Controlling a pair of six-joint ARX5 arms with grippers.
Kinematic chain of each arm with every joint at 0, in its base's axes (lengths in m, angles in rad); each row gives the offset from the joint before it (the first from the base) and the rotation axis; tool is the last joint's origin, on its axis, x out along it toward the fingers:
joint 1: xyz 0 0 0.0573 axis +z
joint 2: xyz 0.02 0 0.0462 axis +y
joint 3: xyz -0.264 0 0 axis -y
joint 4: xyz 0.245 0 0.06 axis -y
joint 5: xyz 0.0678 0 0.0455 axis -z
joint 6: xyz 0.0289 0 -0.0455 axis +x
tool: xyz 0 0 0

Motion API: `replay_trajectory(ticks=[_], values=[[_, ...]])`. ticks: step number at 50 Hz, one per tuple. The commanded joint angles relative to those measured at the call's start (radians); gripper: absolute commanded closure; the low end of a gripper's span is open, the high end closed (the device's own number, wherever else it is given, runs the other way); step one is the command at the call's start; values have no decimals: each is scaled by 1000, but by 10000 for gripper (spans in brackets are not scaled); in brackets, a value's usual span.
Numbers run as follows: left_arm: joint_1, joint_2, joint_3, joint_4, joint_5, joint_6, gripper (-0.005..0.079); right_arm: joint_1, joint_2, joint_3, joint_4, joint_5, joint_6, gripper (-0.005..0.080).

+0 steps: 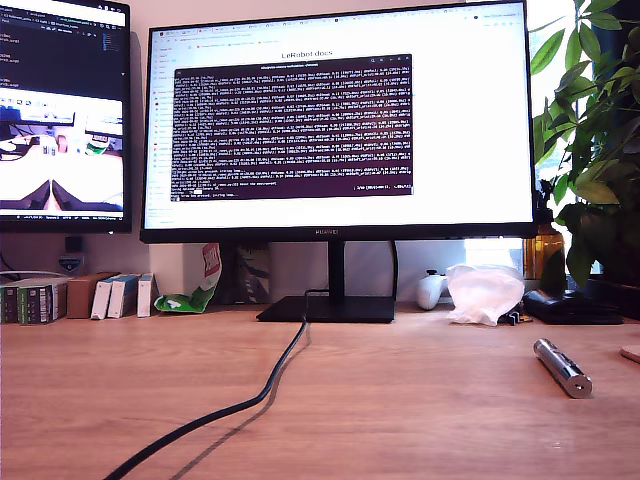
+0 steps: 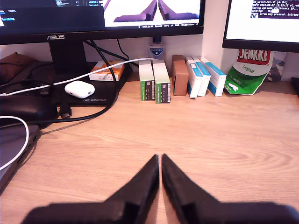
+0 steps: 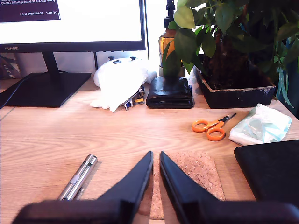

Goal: Pick the metallic laser pointer with your right arm, pass it to your left arm, then place it down to the left side of the table

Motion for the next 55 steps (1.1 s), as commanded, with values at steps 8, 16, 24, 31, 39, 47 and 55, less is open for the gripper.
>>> replay_trajectory(ticks=[8,16,24,31,39,47,55], values=[[-1,-8,-31,-19,1,-5,765,4,-6,-3,10,2,4,763],[-1,-8,-31,-19,1,-5,765,4,-6,-3,10,2,4,763],[-1,-8,-31,-18,10,-6,765,4,-6,-3,11,2,5,763],[-2,-8,-31,-16,91,-101,765,4,-6,-3,13,-24,56,763],[-2,-8,-31,30,189,-241,765,4,-6,-3,55,-123,276,763],[-2,-8,-29,167,338,-335,764,4,-6,14,132,-270,378,763],[-2,-7,4,261,439,-361,764,4,-5,87,73,-298,399,751]])
